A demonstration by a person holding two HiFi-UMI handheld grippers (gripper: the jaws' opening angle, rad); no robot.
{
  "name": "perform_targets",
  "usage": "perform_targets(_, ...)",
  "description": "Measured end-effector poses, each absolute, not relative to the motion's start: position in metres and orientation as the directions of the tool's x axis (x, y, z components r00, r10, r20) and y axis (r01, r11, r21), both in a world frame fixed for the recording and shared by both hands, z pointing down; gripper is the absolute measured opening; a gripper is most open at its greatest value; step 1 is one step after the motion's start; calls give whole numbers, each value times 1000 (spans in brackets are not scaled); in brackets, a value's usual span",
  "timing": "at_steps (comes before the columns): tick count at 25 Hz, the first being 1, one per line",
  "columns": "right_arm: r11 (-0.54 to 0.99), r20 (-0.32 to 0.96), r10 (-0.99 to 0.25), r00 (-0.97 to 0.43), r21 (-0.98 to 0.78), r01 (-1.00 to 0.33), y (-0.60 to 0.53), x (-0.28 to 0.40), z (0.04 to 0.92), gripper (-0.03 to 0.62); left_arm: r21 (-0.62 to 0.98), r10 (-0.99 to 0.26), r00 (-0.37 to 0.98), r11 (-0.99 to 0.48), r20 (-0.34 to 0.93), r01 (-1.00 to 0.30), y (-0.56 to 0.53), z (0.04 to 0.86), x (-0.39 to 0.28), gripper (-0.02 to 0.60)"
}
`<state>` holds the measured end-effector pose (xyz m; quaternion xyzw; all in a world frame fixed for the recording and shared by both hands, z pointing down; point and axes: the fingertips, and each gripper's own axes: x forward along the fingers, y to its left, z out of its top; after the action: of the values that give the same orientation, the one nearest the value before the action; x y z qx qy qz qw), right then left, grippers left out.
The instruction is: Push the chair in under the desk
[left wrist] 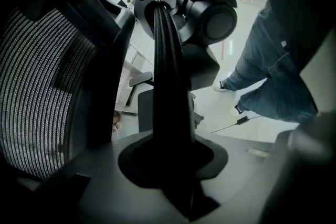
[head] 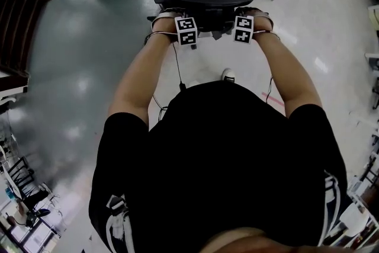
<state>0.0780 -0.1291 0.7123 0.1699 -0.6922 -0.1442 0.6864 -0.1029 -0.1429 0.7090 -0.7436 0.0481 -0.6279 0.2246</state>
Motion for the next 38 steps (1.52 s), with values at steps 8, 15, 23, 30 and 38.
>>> perform_targets(8, 887, 897, -440, 47, 442, -132, -133, 72, 709, 71, -397, -332, 244, -866, 911, 304, -166, 707, -107, 97)
perform_targets(15, 864, 885, -459, 76, 464, -194, -146, 81, 710, 74, -406, -327, 259, -835, 909, 371, -194, 709, -96, 98)
perform_targets(23, 849, 879, -468, 95, 476, -230, -176, 85, 708, 74, -409, -323, 265, -816, 909, 409, -232, 708, -89, 98)
perform_targets(30, 838, 883, -454, 117, 468, -282, -221, 108, 711, 71, -406, -308, 275, -791, 911, 458, -288, 710, -62, 98)
perform_targets(38, 814, 872, -465, 152, 488, -314, -269, 155, 712, 72, -403, -290, 291, -770, 912, 496, -346, 714, -12, 95)
